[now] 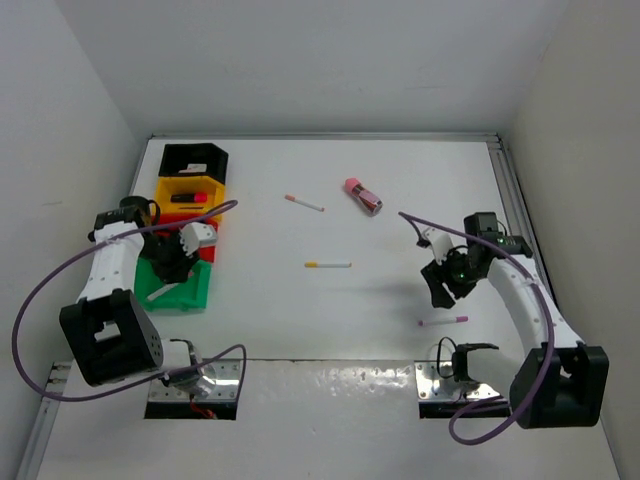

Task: Sort the stationery into containers
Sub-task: Place the pen in the storage box, then move the pen to the center of the board, then pick up the pen from the center of the board, then place the pen in the storage box.

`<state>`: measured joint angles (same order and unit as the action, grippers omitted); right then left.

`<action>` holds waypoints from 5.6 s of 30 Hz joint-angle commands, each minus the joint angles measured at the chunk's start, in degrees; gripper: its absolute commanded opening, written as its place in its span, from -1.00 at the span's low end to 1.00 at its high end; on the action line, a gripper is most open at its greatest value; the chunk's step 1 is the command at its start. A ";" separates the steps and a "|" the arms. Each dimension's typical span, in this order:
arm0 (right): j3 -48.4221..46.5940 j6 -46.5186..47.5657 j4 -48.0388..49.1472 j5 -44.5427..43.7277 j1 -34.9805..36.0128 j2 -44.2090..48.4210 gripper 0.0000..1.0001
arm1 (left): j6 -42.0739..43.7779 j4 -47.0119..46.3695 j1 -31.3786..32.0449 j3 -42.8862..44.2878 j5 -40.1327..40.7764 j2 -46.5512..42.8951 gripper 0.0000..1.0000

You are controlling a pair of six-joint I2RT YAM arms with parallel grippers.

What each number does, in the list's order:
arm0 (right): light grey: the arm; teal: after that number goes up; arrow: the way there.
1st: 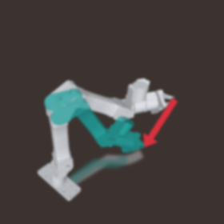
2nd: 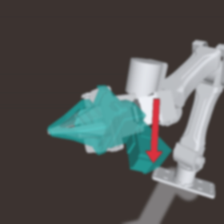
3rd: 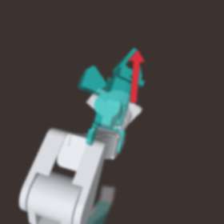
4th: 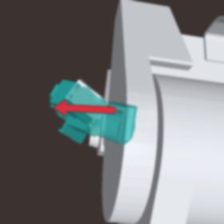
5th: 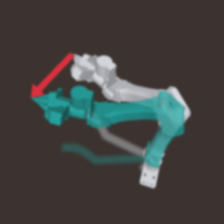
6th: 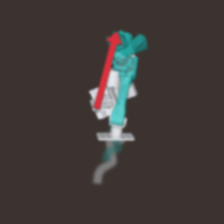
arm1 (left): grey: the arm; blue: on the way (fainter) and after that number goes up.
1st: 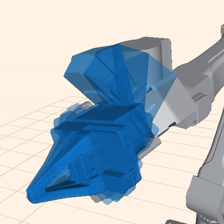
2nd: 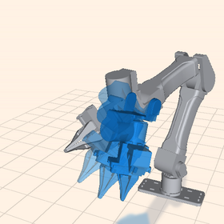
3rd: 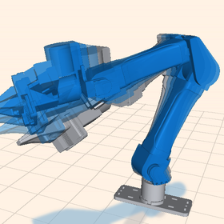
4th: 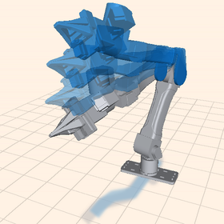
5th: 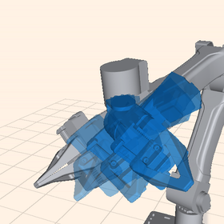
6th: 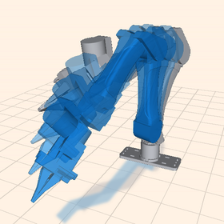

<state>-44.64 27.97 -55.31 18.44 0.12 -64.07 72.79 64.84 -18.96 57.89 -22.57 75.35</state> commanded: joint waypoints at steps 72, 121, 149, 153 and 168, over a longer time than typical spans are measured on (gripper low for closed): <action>-24.45 48.41 9.33 -2.88 0.14 -50.37 -0.27 | -7.23 10.40 -0.46 23.24 -23.22 7.09 0.43; -45.97 -12.58 -14.56 52.49 32.22 -47.02 -1.00 | -23.58 -23.62 59.56 8.38 -7.67 -3.81 0.33; -31.48 -5.64 -13.87 40.10 14.12 -35.16 0.21 | -14.71 -4.03 15.31 1.09 -0.11 -11.11 -1.00; -26.74 -8.36 -8.43 37.21 13.94 -32.26 0.21 | -1.65 1.06 0.90 0.91 0.24 -7.34 -1.00; -24.08 -14.34 8.19 19.37 16.05 -31.11 0.20 | 10.53 3.37 -9.34 3.90 5.78 0.76 -0.68</action>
<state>-67.33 14.55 -52.80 43.75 15.20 -96.97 80.49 67.96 -27.75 60.18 -17.26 75.50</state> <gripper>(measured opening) 0.602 0.227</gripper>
